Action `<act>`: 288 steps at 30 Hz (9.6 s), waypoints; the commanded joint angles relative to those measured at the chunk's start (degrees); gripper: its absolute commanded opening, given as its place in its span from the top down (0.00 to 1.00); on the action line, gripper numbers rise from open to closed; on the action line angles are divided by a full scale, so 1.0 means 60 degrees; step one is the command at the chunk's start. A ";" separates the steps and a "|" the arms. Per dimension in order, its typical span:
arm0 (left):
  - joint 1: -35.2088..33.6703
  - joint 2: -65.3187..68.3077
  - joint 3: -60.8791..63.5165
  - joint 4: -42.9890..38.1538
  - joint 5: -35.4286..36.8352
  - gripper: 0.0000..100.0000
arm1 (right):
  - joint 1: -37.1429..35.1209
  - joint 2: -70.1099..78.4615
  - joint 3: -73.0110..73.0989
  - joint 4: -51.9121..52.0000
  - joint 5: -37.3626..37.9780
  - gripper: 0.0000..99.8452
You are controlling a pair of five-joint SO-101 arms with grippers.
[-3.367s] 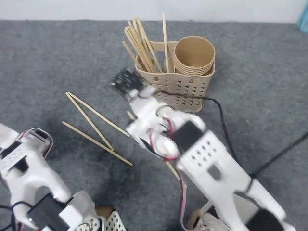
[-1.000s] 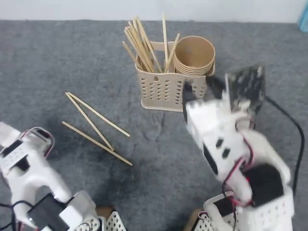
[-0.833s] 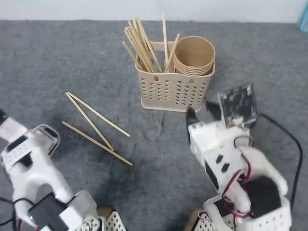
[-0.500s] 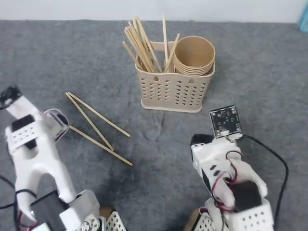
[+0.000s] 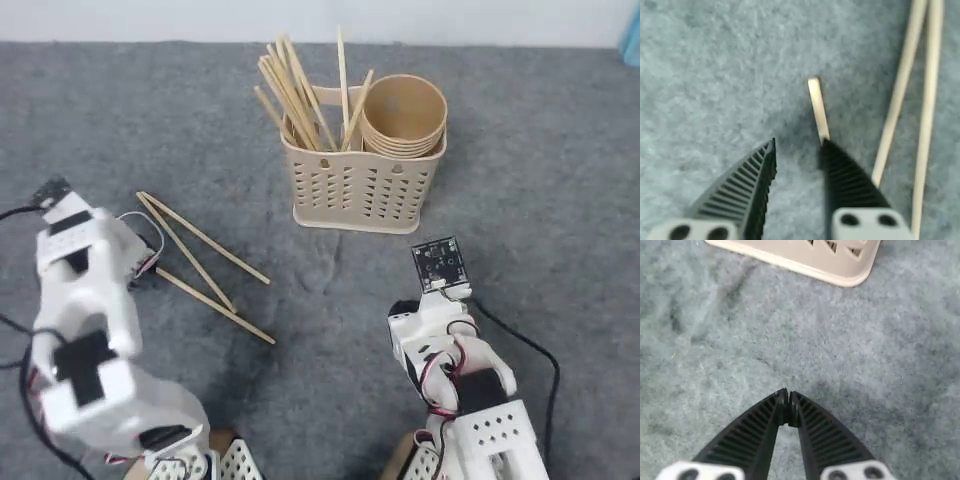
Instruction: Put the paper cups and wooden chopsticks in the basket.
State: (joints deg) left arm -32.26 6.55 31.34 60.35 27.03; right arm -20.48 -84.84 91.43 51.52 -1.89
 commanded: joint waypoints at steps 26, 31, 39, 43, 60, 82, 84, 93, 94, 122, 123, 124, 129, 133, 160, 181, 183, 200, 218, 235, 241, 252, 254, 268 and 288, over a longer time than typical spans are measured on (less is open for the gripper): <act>0.0088 0.1363 -0.2469 -0.0117 0.0117 0.90 | -0.0432 -0.0198 0.0322 -0.0168 0.0264 0.99; 0.0103 0.2784 -0.3597 0.0454 0.0132 0.91 | -0.0432 -0.0198 0.0322 -0.0168 0.0264 0.99; 0.0410 0.3033 -0.3949 0.1143 0.0103 0.92 | -0.0403 -0.0198 0.0337 -0.0168 0.0645 0.99; 0.0527 0.2593 -0.3890 0.1553 0.0117 0.99 | -0.0403 -0.0198 0.0337 -0.0168 0.0806 0.99; 0.0542 -0.3985 -0.3875 0.2608 -0.0615 0.99 | -0.0388 -0.0198 0.0864 -0.1018 0.0850 0.99; 0.1055 -1.2571 0.1575 -0.1993 -0.3516 0.99 | -0.0139 -0.0198 0.0894 -0.1062 0.0864 0.99; 0.1319 -1.3158 0.1414 -0.2154 -0.3516 0.99 | -0.0139 -0.0198 0.0894 -0.1062 0.0864 0.99; 0.3516 -1.3817 0.1311 -0.6593 -0.3516 0.99 | -0.0139 -0.0198 0.0894 -0.1062 0.0864 0.99; 0.3663 -1.3714 0.1282 -0.7121 -0.3516 0.99 | -0.0139 -0.0198 0.0894 -0.1062 0.0864 0.99; 0.7692 -0.6066 -0.2791 -0.8513 -0.3194 0.99 | -0.0139 -0.0198 0.0894 -0.1062 0.1128 0.99; 0.7678 -0.5890 -0.2791 -0.8527 -0.3004 0.99 | -0.0139 -0.0198 0.0894 -0.1062 0.1216 0.99; 0.7648 -0.5714 -0.2791 -0.8630 -0.2857 0.99 | -0.0139 -0.0198 0.0894 -0.1062 0.1275 0.99; 0.7619 -0.4908 -0.2381 -1.0520 -0.2359 0.99 | -0.0139 -0.0198 0.0908 -0.1062 0.1333 0.99; 0.7692 -0.4806 -0.1575 -1.0755 -0.2432 0.99 | -0.0139 -0.0198 0.0908 -0.1062 0.1333 0.99; 0.4645 -0.7429 -0.3597 -0.3326 -0.2315 0.82 | -0.0139 -0.0198 0.0908 -0.1062 0.1348 0.99; 0.0205 -0.0425 -0.4462 -0.0440 0.0879 0.82 | -0.0154 -0.0198 0.0908 -0.1062 0.1304 0.99; 0.0234 0.0440 -0.4462 -0.1099 0.1026 0.82 | -0.0154 -0.0198 0.0908 -0.1077 0.1289 0.99; 0.0322 0.4015 -0.5663 -0.1538 0.1055 0.82 | -0.0139 -0.0110 0.0894 -0.1253 0.1289 0.99; 0.0806 0.4190 -0.5971 0.0659 0.0996 0.93 | -0.0139 -0.0154 0.0894 -0.1209 0.1289 0.99; 0.0337 0.0337 -0.6073 0.2989 0.0264 0.99 | -0.0139 -0.0154 0.0908 -0.1194 0.1289 0.99; 0.0337 -0.1421 -0.5473 0.4044 -0.0791 0.99 | -0.0139 -0.0154 0.0908 -0.1194 0.1289 0.99; 0.0410 -0.6696 -0.0403 0.0586 -0.1421 0.99 | -0.0139 -0.0139 0.0908 -0.1194 0.1304 0.99; 0.0615 -0.7707 0.0198 -0.0352 -0.1421 0.99 | -0.0139 -0.0139 0.0908 -0.1194 0.1304 0.99; 0.3341 -1.0842 0.0696 -0.5949 -0.1480 0.99 | -0.0139 -0.0139 0.0908 -0.1194 0.1289 0.99; 0.7267 -0.7663 -0.1722 -1.0007 -0.1495 0.99 | -0.0139 -0.0139 0.0908 -0.1179 0.1333 0.99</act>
State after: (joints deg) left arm 10.81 -46.20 27.82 1.63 18.68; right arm -21.89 -84.84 95.56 45.27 4.79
